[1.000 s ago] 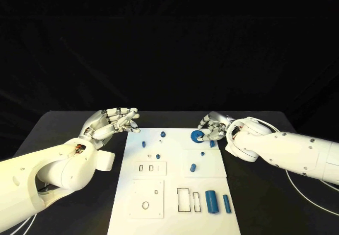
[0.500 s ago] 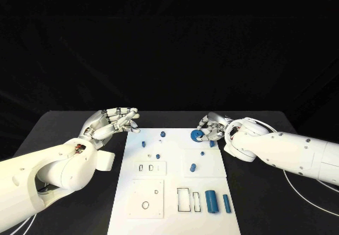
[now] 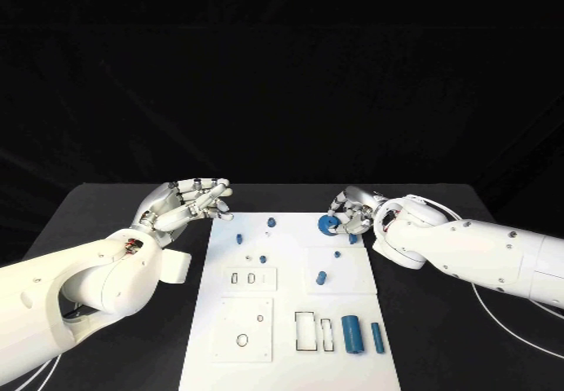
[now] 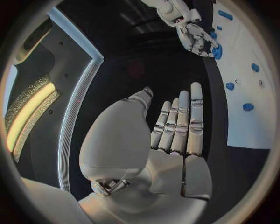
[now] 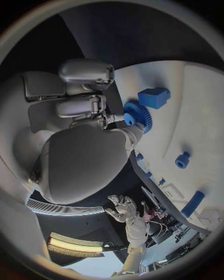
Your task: Assemble the parts on the task board
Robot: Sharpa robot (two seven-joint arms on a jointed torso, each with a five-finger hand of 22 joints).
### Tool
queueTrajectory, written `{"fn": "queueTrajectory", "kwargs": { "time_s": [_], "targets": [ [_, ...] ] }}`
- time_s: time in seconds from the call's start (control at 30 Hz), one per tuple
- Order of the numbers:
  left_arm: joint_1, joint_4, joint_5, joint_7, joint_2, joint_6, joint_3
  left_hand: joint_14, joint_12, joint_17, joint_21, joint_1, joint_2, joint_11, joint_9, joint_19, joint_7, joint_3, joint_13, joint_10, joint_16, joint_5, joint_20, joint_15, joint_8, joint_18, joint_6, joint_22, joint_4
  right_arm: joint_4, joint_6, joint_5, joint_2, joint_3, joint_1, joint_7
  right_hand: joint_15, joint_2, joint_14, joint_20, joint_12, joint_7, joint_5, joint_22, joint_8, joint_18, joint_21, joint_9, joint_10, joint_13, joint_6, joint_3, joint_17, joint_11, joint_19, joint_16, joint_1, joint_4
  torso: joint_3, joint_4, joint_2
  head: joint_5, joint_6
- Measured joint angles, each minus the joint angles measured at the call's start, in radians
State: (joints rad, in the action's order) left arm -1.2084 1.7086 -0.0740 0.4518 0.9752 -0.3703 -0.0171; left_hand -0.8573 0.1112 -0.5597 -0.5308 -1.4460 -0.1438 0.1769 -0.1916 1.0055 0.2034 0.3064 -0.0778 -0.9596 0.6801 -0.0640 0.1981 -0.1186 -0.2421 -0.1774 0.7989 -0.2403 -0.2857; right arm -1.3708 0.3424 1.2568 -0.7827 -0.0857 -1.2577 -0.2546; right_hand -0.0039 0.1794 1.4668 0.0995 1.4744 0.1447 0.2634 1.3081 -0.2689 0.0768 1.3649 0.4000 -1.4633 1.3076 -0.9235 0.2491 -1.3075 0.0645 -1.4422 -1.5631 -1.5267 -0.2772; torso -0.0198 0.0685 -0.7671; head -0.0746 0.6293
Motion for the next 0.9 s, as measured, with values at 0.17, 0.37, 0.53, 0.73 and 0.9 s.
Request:
{"fn": "queueTrajectory", "kwargs": {
  "time_s": [0.17,0.37,0.53,0.73,0.9],
  "targets": [
    [0.000,0.000,0.000,-0.001,0.000,0.000,0.000,0.000,0.000,0.000,0.000,0.000,0.000,0.000,0.000,0.000,0.000,0.000,0.000,0.000,0.000,0.000,0.000,0.000,0.000,0.000,0.000,0.000,0.000,-0.006,0.002,0.025,-0.001,0.000,0.001,-0.002,0.000,0.012,0.000,-0.001,0.000,0.000,0.008,0.000,-0.001,0.000,0.004,0.000,0.000,0.000,0.000,0.014,0.000,0.000,-0.001,0.000,0.012,-0.003,0.0000,0.0004,0.000,0.000,-0.001],
    [0.000,0.000,0.000,-0.001,-0.001,0.000,0.000,0.000,0.000,0.000,0.000,0.000,0.000,0.000,0.000,0.000,0.000,0.000,0.000,0.000,0.000,0.000,0.000,0.000,0.000,0.000,0.000,0.000,0.000,-0.041,0.030,0.092,-0.005,-0.003,0.010,-0.008,0.000,0.049,-0.001,-0.008,0.008,-0.001,0.125,0.000,-0.001,-0.016,0.032,0.001,-0.002,0.000,-0.008,0.089,0.000,-0.002,-0.016,-0.004,0.036,0.004,-0.0004,0.0009,0.000,0.000,-0.003],
    [0.000,0.000,0.000,-0.002,-0.001,0.000,0.000,0.000,0.000,0.000,0.000,0.000,0.000,0.000,0.000,0.000,0.000,0.000,0.000,0.000,0.000,0.000,0.000,0.000,0.000,0.000,0.000,0.000,0.000,-0.088,0.079,0.153,-0.010,-0.004,0.012,-0.015,-0.004,0.068,-0.004,-0.008,0.012,-0.001,0.172,0.000,0.000,-0.016,0.043,0.000,-0.004,0.000,-0.009,0.131,0.000,-0.004,-0.016,-0.004,0.046,0.010,-0.0007,0.0009,0.001,0.000,-0.007],
    [0.000,-0.001,0.000,-0.003,-0.002,0.000,0.000,0.000,0.000,0.000,0.000,0.000,0.000,0.000,0.000,0.000,0.000,0.000,0.000,0.000,0.000,0.000,0.000,0.000,0.000,0.000,0.000,0.000,0.000,-0.148,0.135,0.210,-0.004,-0.002,0.004,-0.022,-0.007,0.073,-0.001,-0.008,0.012,-0.002,0.172,0.000,0.003,-0.016,0.046,0.000,-0.004,0.000,-0.014,0.131,0.000,-0.004,-0.016,-0.004,0.051,0.010,-0.0013,0.0008,0.001,0.001,-0.010],
    [0.000,-0.001,0.000,-0.003,-0.004,0.000,0.000,0.000,0.000,0.000,0.000,0.000,0.000,0.000,0.000,0.000,0.000,0.000,0.000,0.000,0.000,0.000,0.000,0.000,0.000,0.000,0.000,0.000,0.000,-0.181,0.158,0.243,0.028,-0.002,0.000,-0.029,-0.007,0.073,0.000,-0.008,0.015,-0.001,0.172,0.000,0.006,-0.016,0.052,0.000,-0.003,0.000,-0.016,0.138,0.000,-0.004,-0.016,-0.004,0.051,0.010,-0.0019,0.0012,0.001,0.004,-0.011]
  ]
}}
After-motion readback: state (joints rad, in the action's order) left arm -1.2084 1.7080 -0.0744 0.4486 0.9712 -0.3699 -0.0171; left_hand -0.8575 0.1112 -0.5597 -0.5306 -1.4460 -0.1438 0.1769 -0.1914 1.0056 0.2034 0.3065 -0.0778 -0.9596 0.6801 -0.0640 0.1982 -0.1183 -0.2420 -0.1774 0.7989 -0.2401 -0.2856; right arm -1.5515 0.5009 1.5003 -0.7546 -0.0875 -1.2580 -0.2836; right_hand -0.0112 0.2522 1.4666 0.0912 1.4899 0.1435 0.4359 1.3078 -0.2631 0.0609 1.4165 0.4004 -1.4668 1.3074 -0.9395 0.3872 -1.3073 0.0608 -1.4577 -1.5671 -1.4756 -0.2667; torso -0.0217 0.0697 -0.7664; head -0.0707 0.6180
